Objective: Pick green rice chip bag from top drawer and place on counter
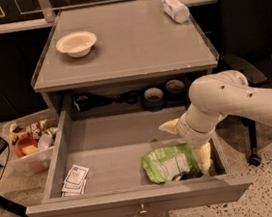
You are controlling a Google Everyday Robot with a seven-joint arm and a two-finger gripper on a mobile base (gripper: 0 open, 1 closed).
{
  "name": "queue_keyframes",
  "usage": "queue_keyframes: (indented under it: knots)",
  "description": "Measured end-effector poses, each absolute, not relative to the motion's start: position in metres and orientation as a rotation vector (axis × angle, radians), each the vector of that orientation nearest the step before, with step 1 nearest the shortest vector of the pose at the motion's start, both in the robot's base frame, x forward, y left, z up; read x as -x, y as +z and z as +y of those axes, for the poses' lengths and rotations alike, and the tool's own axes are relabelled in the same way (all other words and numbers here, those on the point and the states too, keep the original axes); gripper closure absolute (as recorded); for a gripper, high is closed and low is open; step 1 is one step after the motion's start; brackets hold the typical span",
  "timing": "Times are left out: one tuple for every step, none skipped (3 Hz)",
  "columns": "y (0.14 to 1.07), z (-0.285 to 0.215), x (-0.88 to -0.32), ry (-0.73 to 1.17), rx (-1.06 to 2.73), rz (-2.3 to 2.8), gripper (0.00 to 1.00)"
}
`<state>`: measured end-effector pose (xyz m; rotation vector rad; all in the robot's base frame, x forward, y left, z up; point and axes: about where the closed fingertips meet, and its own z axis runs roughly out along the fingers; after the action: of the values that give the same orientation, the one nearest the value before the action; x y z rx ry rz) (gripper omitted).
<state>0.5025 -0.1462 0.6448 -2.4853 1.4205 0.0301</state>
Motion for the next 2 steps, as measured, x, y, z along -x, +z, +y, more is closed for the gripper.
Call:
queue_keyframes:
  knots:
    - [0.621,-0.145,-0.502,0.102,2.511,1.401,0.19]
    - [0.609,-0.146,-0.504,0.145,2.511,1.419,0.42]
